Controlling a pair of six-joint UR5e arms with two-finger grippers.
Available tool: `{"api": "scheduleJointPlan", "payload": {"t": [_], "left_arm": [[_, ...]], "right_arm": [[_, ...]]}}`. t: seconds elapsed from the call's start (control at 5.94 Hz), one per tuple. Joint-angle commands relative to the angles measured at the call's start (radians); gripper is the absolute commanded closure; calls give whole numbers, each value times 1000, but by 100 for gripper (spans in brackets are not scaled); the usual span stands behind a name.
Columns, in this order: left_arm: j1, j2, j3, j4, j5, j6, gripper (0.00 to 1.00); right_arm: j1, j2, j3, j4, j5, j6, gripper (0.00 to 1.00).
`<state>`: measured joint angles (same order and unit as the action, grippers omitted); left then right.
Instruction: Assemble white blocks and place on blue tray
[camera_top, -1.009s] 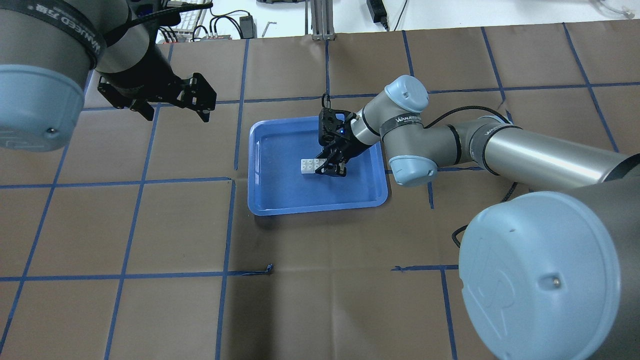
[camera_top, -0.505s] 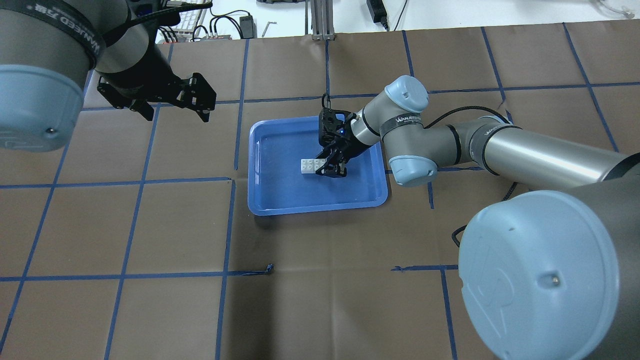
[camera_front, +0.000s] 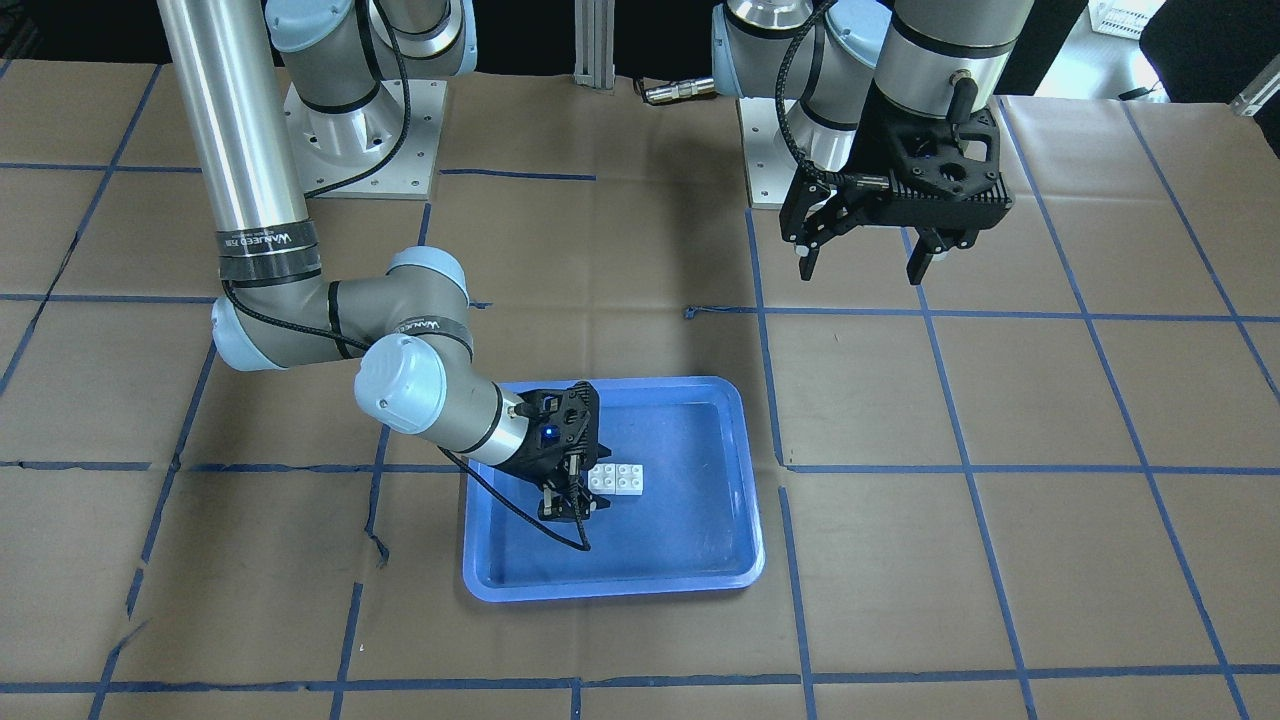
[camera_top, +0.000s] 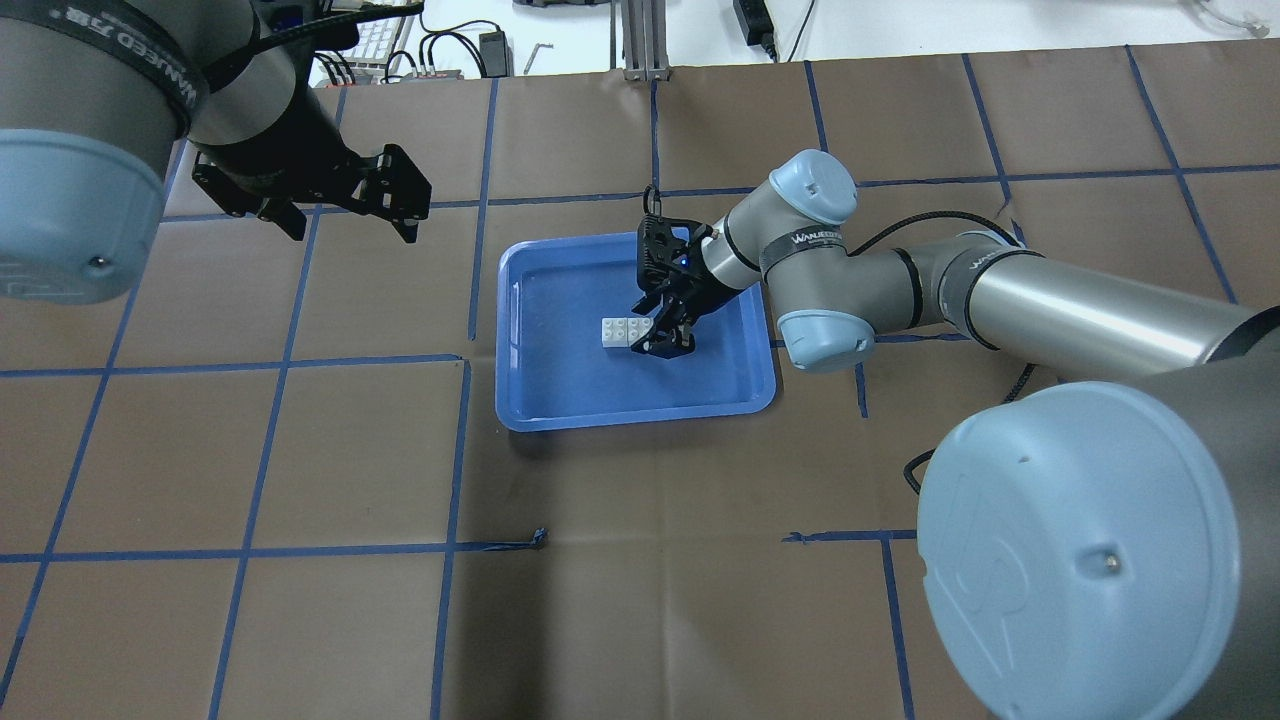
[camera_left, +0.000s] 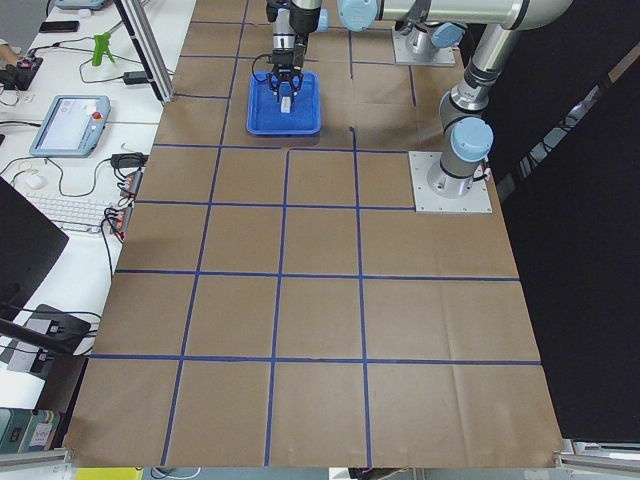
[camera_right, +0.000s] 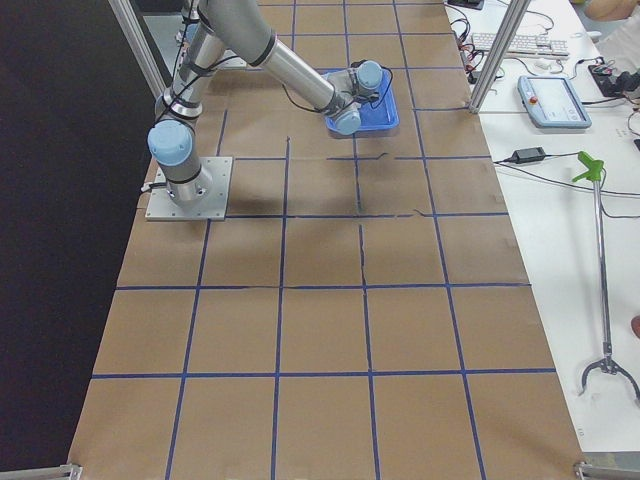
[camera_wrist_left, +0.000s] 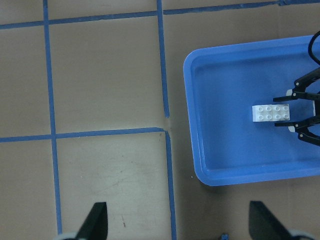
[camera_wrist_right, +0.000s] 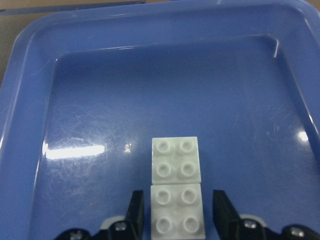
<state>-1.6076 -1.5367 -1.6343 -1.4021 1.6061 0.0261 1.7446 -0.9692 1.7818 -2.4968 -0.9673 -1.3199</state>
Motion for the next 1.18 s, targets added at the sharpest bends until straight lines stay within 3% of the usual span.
{"api": "scheduleJointPlan", "payload": {"t": [0.0, 0.67, 0.84, 1.01], "left_arm": [[0, 0, 2, 0, 0, 0, 1], [2, 0, 4, 0, 2, 0, 1], [2, 0, 4, 0, 2, 0, 1], [2, 0, 4, -2, 2, 0, 1]], "right_arm": [[-4, -40, -21, 18, -20, 94, 0], [-107, -293, -27, 394, -313, 237, 0], [-159, -366, -32, 435, -368, 237, 0], [-204, -429, -44, 573, -378, 246, 0]]}}
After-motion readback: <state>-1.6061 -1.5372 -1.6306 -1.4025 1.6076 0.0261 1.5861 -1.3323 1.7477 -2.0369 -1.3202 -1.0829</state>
